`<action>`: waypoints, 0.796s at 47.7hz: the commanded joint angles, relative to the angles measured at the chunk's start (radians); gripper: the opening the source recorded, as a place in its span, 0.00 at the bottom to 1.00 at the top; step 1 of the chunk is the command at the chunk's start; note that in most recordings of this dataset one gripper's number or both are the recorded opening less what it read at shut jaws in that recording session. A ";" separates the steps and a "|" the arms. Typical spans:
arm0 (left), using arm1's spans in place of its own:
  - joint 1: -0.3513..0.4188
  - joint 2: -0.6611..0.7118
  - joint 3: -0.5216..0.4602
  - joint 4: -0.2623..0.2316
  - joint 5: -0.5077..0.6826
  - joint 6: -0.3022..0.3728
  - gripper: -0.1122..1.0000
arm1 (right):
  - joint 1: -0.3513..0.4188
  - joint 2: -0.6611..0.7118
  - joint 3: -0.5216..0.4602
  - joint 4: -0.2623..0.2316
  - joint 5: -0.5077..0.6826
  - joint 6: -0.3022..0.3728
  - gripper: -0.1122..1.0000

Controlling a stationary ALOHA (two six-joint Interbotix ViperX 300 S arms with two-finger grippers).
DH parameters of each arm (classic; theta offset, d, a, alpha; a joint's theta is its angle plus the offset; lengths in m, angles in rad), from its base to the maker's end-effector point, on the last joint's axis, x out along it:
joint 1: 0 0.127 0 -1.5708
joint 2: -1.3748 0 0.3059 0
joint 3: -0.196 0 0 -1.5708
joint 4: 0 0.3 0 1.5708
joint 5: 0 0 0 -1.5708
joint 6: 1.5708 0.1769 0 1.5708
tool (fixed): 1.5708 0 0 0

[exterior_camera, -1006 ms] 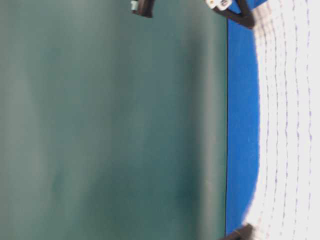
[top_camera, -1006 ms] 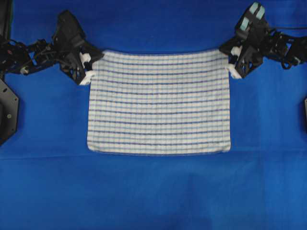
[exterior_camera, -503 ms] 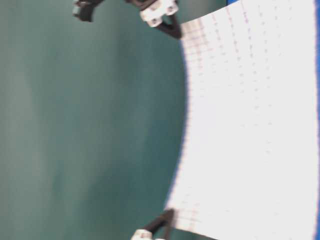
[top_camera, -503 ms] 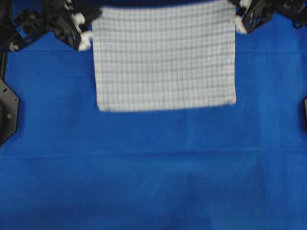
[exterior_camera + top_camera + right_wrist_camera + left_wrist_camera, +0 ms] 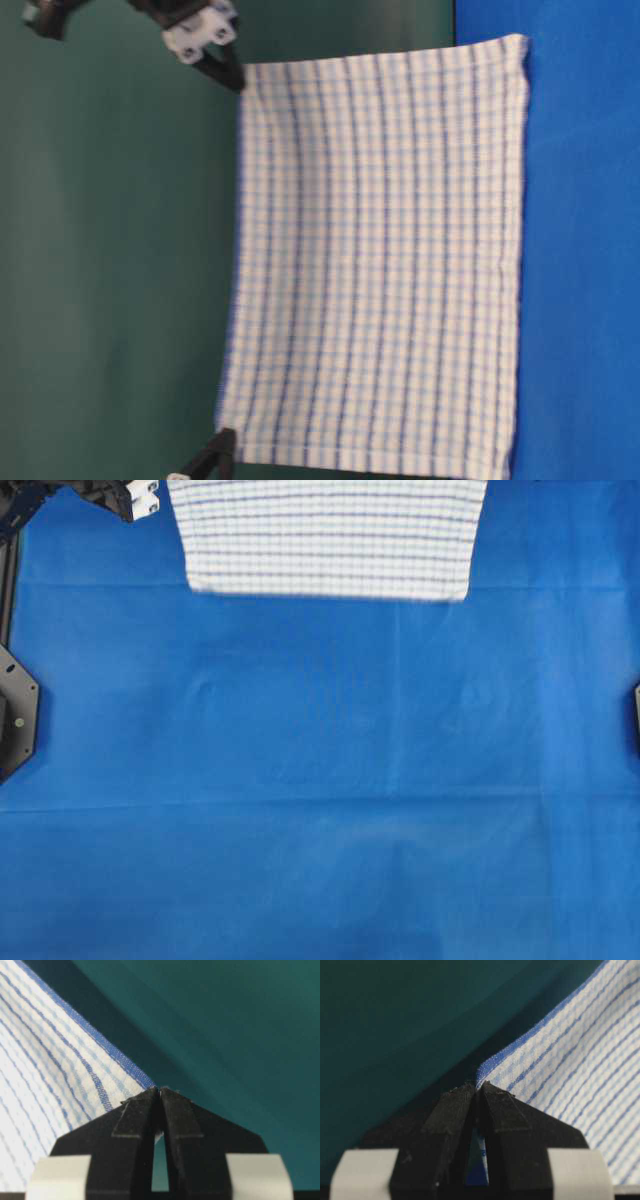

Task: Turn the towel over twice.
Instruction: 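Lift the far corners with both grippers and pull them away, then swing the held edge toward the near side and lay it down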

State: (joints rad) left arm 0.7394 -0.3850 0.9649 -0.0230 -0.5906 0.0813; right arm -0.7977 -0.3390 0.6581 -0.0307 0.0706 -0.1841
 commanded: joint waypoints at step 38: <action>-0.383 -0.149 0.101 -0.002 0.261 0.011 0.13 | 0.431 -0.330 0.216 0.018 0.288 0.181 0.15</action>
State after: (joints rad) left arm 0.3973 -0.5154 1.0692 -0.0245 -0.3820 0.0920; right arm -0.4142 -0.6657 0.8483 -0.0153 0.3620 -0.0169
